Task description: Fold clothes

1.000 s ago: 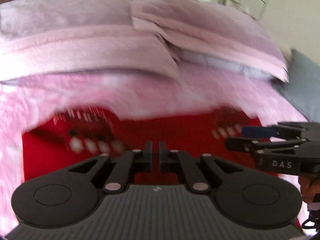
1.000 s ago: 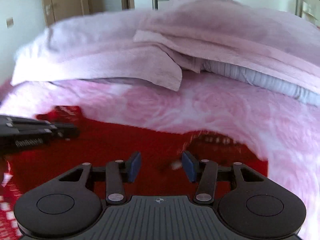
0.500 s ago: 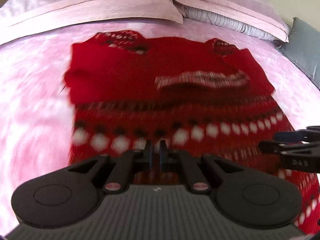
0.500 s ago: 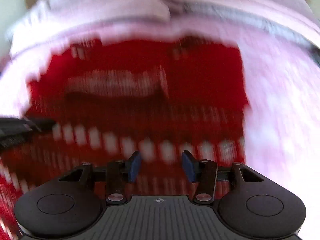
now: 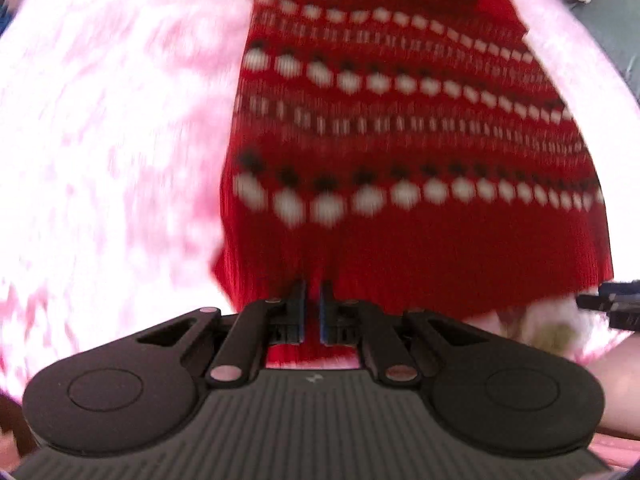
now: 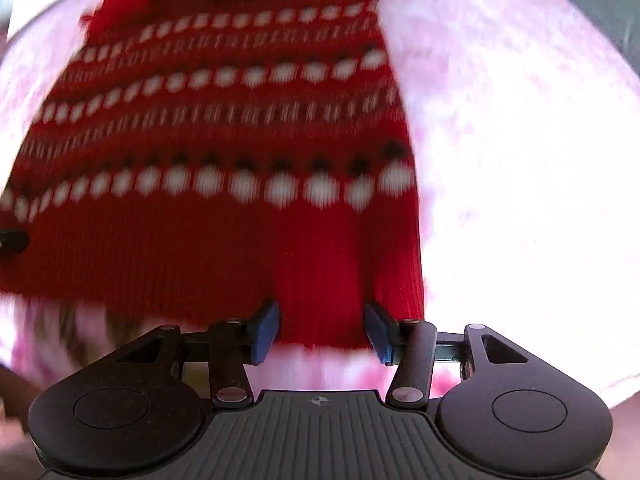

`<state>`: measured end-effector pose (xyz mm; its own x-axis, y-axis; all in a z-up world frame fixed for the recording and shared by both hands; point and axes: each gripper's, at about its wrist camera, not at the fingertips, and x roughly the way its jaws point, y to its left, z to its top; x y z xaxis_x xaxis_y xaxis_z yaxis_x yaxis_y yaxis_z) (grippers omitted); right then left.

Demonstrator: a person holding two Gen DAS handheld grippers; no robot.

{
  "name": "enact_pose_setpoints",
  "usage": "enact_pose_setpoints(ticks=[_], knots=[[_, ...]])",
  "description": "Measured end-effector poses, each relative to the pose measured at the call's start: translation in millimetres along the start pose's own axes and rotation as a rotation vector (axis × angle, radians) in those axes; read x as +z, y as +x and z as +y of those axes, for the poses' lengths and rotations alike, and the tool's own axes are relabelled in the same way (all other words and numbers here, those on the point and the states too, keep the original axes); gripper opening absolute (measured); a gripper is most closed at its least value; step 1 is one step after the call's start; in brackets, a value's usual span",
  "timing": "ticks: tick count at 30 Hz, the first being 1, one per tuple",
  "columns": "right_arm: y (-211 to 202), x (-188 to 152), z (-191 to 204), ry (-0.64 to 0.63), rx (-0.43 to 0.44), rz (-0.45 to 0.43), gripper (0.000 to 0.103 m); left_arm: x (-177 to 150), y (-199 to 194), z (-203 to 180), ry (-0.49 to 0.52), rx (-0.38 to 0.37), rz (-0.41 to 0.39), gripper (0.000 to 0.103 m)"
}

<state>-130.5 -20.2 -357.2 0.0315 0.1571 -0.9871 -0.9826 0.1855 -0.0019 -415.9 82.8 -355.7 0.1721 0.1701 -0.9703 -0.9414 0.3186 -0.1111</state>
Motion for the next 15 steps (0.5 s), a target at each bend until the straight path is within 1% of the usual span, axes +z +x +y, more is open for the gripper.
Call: enact_pose_setpoints(ticks=[1,2,5,7,10,11,12,13,15], knots=[[0.2,-4.3,1.6,-0.018,-0.012,0.057,0.051,-3.3,-5.7,-4.5,-0.014,0.004,0.014,0.005],[-3.5,-7.6,2.1,-0.024,-0.016,0.08,0.051,-5.4,-12.9,-9.6,-0.03,0.006,0.012,0.006],[-34.0,-12.7,0.1,-0.015,0.025,0.006,0.051,-11.3,-46.4,-29.0,-0.076,0.013,-0.04,0.016],[-62.4,-11.9,-2.7,-0.013,0.055,-0.064,0.051,-13.5,-71.7,-46.3,-0.094,0.033,-0.079,0.017],[-109.2,-12.1,-10.4,-0.002,0.091,-0.166,0.051,-18.0,-114.2,-77.6,-0.119,0.056,-0.142,0.023],[-126.9,-14.4,-15.1,0.007,0.104,-0.196,0.051,-20.5,-129.3,-88.9,-0.124,0.061,-0.168,0.025],[-144.1,-17.6,-20.1,0.018,0.117,-0.224,0.051,-22.6,-143.2,-100.2,-0.122,0.062,-0.197,0.029],[-160.8,-21.8,-25.5,0.033,0.131,-0.247,0.051,-26.1,-158.3,-112.0,-0.119,0.066,-0.226,0.032],[-190.8,-31.9,-34.5,0.052,0.153,-0.29,0.051,-38.9,-189.1,-135.6,-0.101,0.075,-0.281,0.034]])
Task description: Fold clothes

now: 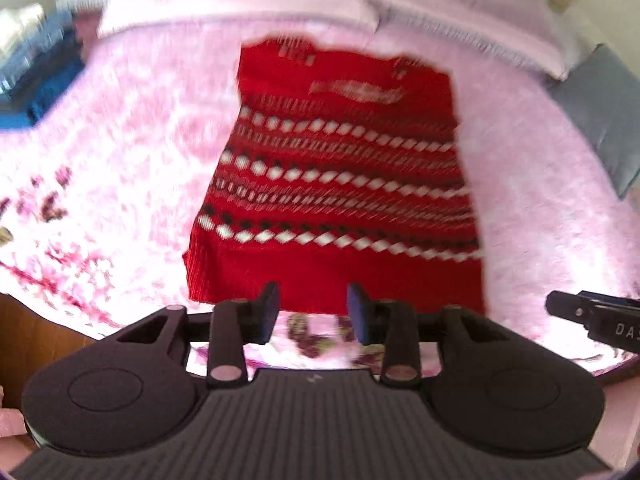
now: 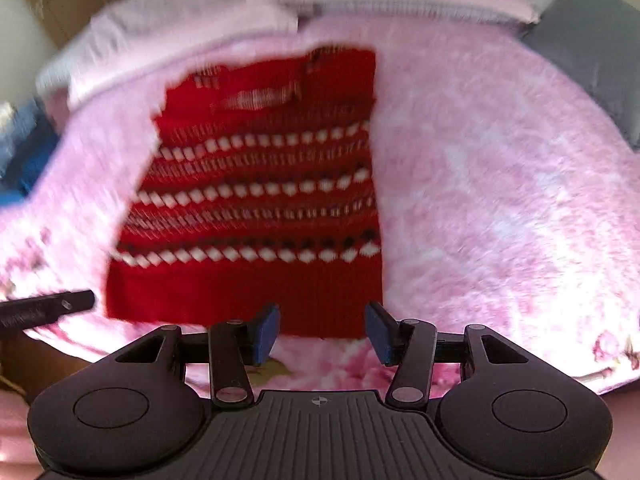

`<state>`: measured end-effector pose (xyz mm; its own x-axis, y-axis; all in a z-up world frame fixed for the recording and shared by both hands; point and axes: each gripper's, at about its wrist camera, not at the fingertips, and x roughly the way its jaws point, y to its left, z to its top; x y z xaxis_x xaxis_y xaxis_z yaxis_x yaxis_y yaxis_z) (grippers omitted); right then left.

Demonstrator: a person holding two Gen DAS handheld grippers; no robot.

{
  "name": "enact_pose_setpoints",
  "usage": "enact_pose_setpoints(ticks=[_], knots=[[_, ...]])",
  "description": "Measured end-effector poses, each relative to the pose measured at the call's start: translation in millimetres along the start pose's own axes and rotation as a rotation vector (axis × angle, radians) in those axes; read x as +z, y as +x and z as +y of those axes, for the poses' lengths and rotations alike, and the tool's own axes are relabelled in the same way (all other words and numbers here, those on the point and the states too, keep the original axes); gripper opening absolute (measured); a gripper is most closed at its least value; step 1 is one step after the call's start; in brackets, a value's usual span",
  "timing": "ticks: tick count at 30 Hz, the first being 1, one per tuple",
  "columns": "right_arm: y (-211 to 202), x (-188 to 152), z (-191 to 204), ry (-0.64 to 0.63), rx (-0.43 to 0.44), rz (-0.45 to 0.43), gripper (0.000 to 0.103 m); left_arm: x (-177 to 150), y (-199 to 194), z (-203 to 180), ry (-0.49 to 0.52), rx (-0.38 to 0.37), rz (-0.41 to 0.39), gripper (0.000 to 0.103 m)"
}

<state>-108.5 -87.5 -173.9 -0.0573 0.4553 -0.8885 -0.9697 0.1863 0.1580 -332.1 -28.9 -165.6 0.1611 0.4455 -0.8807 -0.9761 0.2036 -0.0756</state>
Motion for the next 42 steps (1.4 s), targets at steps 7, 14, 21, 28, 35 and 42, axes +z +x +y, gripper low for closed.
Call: enact_pose_setpoints(ticks=[7,14,21,28,35,42], knots=[[-75.3,-35.8,2.8,-0.098,0.012,-0.089,0.051,-30.6,-85.5,-38.6,0.031,0.032,-0.111,0.038],[-127.1,-69.6,6.2,-0.173,0.03,-0.14,0.051,-55.7,-132.6,-43.5,0.014,0.067,-0.179,0.041],[-131.9,-82.4,14.1,-0.212,0.043,-0.146,0.082,-73.3,-151.5,-47.2,0.035,0.109,-0.224,0.047],[-137.3,-91.6,19.4,-0.231,0.038,-0.159,0.086,-87.3,-162.1,-52.2,0.074,0.133,-0.256,0.058],[-140.0,-100.2,21.9,-0.234,0.031,-0.149,0.087,-98.2,-160.6,-56.0,0.09,0.158,-0.25,0.064],[-136.5,-107.4,21.3,-0.232,0.04,-0.121,0.095,-109.1,-152.4,-57.6,0.107,0.165,-0.204,0.066]])
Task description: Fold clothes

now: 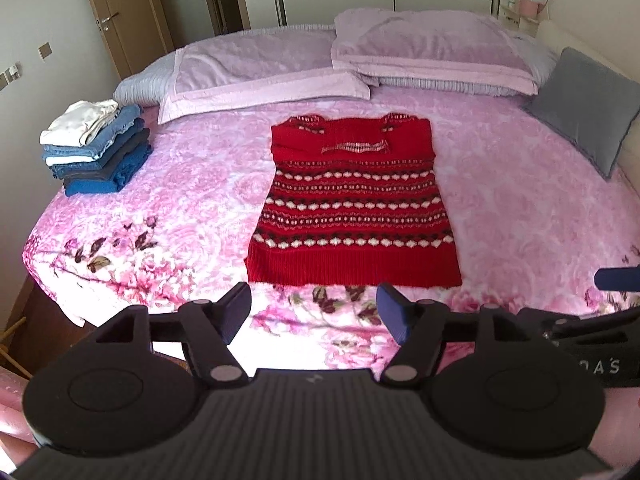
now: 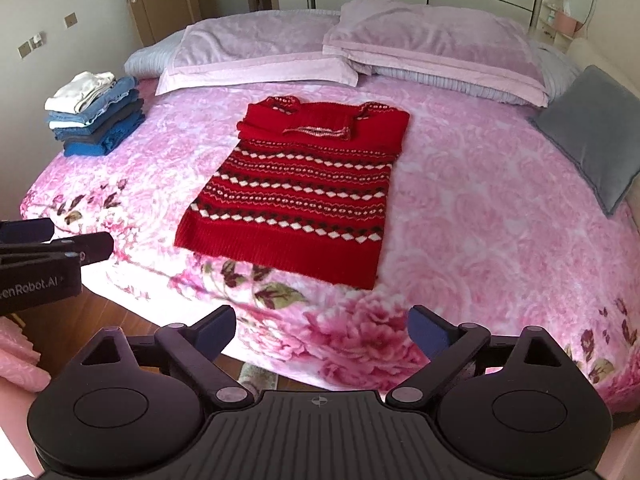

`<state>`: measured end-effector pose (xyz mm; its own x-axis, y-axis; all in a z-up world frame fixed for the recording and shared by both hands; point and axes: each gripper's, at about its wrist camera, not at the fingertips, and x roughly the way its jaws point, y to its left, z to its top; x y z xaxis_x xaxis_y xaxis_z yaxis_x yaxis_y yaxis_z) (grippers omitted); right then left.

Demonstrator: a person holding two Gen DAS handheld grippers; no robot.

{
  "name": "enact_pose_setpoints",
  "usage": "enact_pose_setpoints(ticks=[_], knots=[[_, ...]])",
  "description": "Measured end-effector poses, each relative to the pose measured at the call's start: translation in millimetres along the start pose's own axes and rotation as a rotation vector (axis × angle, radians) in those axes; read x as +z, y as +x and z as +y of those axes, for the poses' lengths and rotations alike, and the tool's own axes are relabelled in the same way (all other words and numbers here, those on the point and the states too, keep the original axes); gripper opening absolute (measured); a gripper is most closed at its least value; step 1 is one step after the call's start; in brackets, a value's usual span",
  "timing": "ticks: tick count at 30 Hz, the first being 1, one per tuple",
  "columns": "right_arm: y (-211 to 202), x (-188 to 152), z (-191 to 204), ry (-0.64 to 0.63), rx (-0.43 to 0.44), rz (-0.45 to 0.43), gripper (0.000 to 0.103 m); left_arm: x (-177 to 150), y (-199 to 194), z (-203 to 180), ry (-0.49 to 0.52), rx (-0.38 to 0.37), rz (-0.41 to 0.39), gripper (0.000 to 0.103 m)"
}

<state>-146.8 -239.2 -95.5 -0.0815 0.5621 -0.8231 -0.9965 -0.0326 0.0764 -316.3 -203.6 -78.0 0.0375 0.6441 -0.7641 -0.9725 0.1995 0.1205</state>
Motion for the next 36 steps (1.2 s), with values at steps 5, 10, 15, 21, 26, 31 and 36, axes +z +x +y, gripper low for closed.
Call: enact_pose_setpoints(ticks=[5,10,15,21,26,31,36], knots=[[3.0,-2.4,0.6,0.004,-0.003,0.02,0.095,-7.0,2.3,-2.1,0.009,-0.005,0.025,0.066],[6.2,-4.2,1.4,0.007,-0.006,0.038,0.095,-8.6,5.3,1.1,0.006,0.0,0.034,0.066],[12.4,-2.0,3.6,0.01,-0.003,0.043,0.095,-8.7,17.1,7.3,-0.015,-0.002,0.053,0.066],[30.1,7.1,-2.8,0.045,0.014,0.046,0.095,-1.5,46.9,27.4,-0.052,-0.046,0.063,0.066],[45.2,17.2,-36.4,0.199,0.172,-0.067,0.095,7.7,89.8,77.1,-0.179,-0.13,0.06,0.066],[94.1,26.0,-84.2,0.358,0.238,-0.025,0.095,20.5,163.0,132.1,-0.222,-0.197,0.099,0.059],[161.8,29.0,-116.3,0.513,0.21,0.086,0.093,31.6,255.0,172.1,-0.202,-0.29,0.172,0.055]])
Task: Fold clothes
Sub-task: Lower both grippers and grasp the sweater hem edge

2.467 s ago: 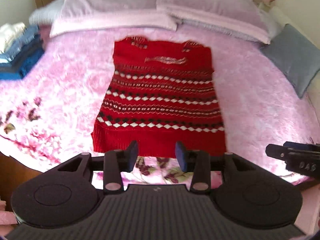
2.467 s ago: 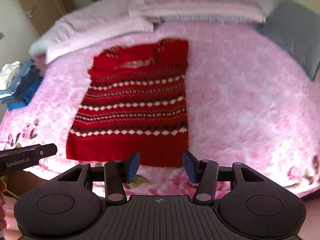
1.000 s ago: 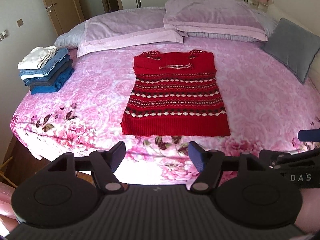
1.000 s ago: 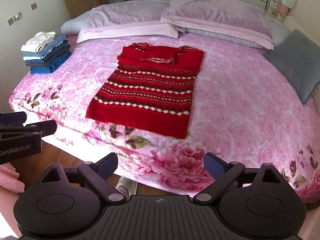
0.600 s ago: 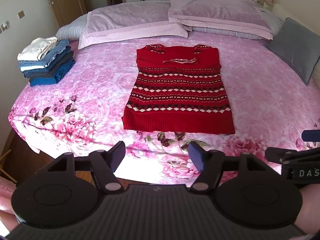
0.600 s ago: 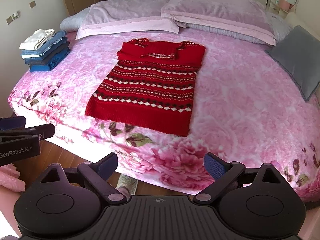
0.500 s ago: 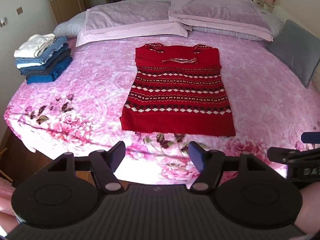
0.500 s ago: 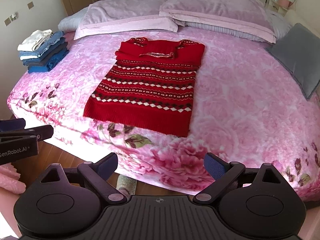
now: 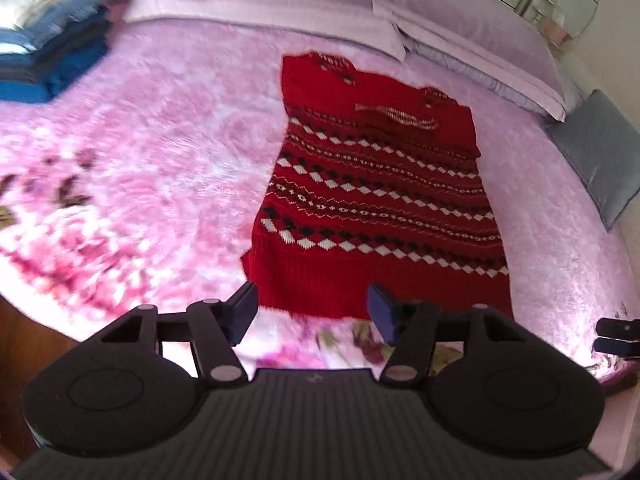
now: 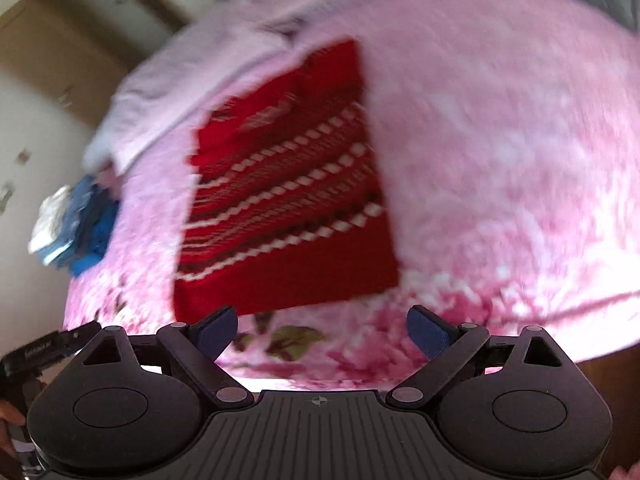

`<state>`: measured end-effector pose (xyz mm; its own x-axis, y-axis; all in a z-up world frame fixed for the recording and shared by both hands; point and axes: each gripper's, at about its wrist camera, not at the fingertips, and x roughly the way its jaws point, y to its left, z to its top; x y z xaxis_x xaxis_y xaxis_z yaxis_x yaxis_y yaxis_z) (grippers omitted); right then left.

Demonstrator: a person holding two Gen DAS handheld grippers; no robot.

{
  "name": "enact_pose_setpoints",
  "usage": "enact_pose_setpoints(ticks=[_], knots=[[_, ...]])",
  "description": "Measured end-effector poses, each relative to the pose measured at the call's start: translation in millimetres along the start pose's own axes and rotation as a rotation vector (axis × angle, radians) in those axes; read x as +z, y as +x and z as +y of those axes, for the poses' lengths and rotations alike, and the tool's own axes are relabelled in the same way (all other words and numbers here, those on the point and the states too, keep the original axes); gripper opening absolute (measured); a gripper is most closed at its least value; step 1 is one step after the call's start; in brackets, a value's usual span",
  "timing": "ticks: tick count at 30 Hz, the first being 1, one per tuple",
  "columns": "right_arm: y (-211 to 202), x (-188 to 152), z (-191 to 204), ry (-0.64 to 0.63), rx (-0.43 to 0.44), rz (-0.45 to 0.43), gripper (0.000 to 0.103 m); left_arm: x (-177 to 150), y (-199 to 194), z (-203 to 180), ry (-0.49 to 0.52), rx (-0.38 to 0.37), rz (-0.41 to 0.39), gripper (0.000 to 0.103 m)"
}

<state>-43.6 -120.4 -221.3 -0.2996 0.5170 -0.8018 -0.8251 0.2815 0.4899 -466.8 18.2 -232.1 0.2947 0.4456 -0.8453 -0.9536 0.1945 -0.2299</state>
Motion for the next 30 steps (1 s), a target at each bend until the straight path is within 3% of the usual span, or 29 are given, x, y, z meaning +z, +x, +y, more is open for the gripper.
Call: enact_pose_setpoints(ticks=[2,7,11,16,18,19,20,21,22,23,26,30], knots=[[23.7,9.6,-13.0,0.056,-0.022,0.024,0.081,8.1,26.0,14.9,0.018,-0.037,0.021,0.055],[77.6,27.6,-29.9,0.077,-0.042,0.027,0.081,20.9,94.5,37.3,0.141,-0.085,0.067,0.055],[119.0,30.8,-45.2,0.057,-0.043,0.009,0.081,23.9,137.7,54.4,0.152,-0.124,0.104,0.055],[159.9,31.0,-65.8,0.035,-0.004,-0.037,0.081,21.5,169.8,69.2,0.079,-0.233,0.126,0.033],[165.1,32.8,-69.5,0.014,0.04,-0.072,0.081,21.6,175.8,72.9,0.05,-0.292,0.139,0.012],[167.1,34.0,-70.8,0.007,0.057,-0.078,0.081,22.2,178.4,76.1,0.022,-0.333,0.153,0.012],[168.2,35.4,-71.3,0.006,0.068,-0.065,0.078,22.7,180.4,79.1,-0.01,-0.366,0.161,0.009],[169.3,36.9,-71.8,0.004,0.079,-0.052,0.067,23.8,180.7,80.6,-0.026,-0.383,0.163,0.008],[170.4,38.4,-72.3,0.002,0.09,-0.04,0.02,24.8,179.2,82.4,-0.034,-0.392,0.164,0.007],[171.5,39.9,-72.8,0.001,0.101,-0.027,0.007,25.9,177.7,84.2,-0.042,-0.4,0.164,0.006],[171.2,44.0,-73.7,-0.009,0.134,0.004,0.006,27.7,159.7,95.5,-0.074,-0.448,0.123,0.005],[131.5,38.4,-66.9,-0.032,0.198,-0.037,0.004,21.5,116.1,117.7,-0.14,-0.527,0.019,0.004]])
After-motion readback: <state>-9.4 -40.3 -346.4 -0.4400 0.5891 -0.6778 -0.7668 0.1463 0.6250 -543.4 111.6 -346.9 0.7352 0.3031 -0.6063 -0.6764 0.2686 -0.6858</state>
